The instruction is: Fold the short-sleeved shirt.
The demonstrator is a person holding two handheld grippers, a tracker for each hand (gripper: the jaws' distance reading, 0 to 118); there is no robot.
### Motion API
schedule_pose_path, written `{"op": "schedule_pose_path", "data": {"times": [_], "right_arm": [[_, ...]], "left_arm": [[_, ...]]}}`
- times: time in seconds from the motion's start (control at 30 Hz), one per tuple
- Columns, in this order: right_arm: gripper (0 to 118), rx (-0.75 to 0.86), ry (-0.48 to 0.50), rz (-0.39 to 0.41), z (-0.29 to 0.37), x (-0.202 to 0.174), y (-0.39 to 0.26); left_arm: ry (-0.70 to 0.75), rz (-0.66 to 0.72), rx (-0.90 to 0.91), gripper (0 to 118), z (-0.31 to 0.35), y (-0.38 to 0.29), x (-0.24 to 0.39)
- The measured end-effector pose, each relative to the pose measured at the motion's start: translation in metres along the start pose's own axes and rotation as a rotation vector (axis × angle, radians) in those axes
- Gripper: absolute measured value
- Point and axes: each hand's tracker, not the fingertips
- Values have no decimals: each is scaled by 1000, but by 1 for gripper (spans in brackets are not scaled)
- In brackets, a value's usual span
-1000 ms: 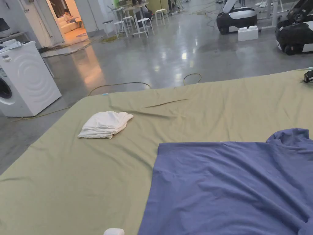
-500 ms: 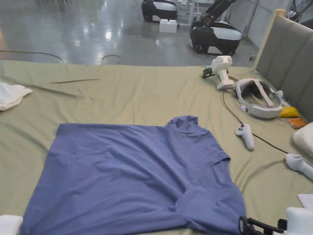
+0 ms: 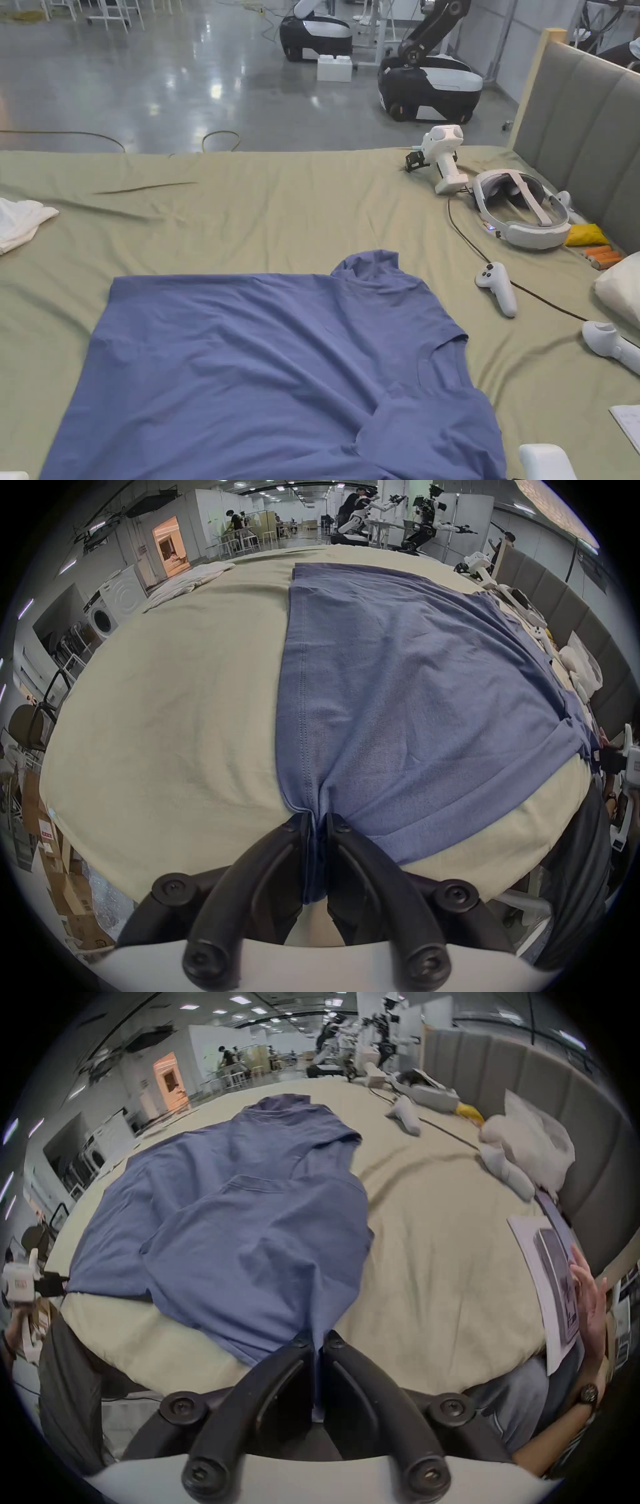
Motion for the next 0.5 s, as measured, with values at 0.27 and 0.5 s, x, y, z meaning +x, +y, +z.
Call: {"op": "schedule_pose_path", "data": {"times": [0.27,0.5], "right_arm": [[4,147,8,-82,36,12,47],[4,145,-13,-80,-13,7,150]], "left_arm": [[-150,189,153,10,60,25,-41],[-163,219,177,10,31,128,-49]]}}
